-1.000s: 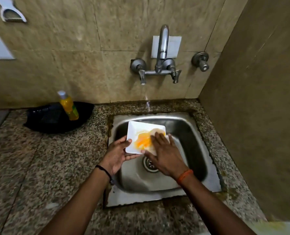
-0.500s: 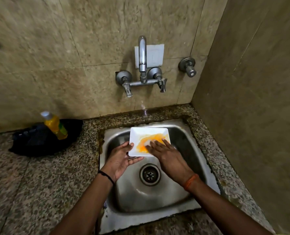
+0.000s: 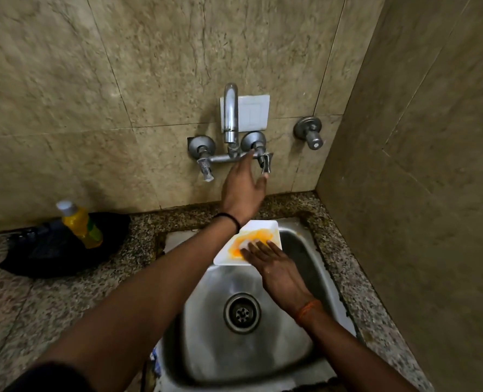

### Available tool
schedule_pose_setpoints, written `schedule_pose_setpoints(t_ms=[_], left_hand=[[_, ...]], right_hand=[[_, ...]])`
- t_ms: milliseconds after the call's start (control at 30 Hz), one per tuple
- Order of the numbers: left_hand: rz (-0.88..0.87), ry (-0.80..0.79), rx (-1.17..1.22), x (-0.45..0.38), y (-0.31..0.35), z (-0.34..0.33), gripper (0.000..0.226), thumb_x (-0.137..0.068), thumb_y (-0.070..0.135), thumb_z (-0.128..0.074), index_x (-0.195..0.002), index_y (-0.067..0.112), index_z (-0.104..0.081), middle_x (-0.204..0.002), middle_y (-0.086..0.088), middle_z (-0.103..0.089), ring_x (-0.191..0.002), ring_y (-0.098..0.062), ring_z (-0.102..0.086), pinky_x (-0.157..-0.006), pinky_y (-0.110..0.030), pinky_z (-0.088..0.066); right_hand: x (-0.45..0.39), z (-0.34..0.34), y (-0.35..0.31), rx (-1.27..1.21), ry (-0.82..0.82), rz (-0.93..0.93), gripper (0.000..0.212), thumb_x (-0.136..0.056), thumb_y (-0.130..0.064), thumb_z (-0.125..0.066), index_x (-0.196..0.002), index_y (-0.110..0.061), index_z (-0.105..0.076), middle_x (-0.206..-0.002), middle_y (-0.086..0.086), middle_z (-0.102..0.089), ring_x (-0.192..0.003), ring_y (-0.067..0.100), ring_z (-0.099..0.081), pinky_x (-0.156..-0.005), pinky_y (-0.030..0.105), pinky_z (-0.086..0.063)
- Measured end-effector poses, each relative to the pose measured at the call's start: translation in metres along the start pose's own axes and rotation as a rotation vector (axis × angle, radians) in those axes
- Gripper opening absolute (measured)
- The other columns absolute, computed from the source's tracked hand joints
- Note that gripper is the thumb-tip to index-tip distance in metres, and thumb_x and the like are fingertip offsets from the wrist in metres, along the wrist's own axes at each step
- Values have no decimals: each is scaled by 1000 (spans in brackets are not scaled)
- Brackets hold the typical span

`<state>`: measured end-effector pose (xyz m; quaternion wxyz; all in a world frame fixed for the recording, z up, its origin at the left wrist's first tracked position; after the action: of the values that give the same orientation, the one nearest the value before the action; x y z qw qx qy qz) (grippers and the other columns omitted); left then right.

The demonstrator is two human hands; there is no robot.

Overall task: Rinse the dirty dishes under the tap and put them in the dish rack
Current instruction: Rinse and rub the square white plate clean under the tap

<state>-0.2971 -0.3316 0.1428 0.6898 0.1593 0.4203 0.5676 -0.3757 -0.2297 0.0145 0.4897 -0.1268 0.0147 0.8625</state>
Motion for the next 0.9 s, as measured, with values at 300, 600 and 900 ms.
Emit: schedule_pose_setpoints(t_ms=[300, 600, 900], left_hand=[[63, 90, -115, -34, 0, -38, 43, -81, 27, -72, -121, 20, -57, -105, -8, -70, -98, -30, -65, -81, -39, -53], [74, 164, -293, -44, 7, -41, 29, -86, 20, -59, -116, 21, -59, -107, -8, -68, -107, -28, -58, -97, -37, -38], [67, 24, -213, -41, 5, -59, 58, -86, 7, -53, -142, 17, -40, -133, -14, -53, -118, -33, -53, -93, -41, -46]], right_hand=[[-4, -4, -9, -11, 95, 41, 65, -70, -3, -30, -119, -18, -69, -120, 3, -70, -112, 19, -66, -96, 37, -50], [-10, -16, -4, -35, 40, 31, 69, -65, -3, -31, -119, -22, -70, -122, -3, -68, -115, 16, -64, -96, 35, -53], [-17, -9, -4, -50, 116, 36, 62, -69, -3, -34, -115, -19, -71, -118, 0, -71, -112, 17, -66, -96, 36, -53]])
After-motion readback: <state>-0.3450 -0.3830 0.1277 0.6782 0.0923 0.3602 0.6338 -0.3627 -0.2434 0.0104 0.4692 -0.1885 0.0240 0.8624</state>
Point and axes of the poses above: each hand's wrist, its own x-axis away from the middle knuckle, its own z-axis out of the back of the hand, y = z × x, the point moved 7 cm from there along -x, towards the middle knuckle
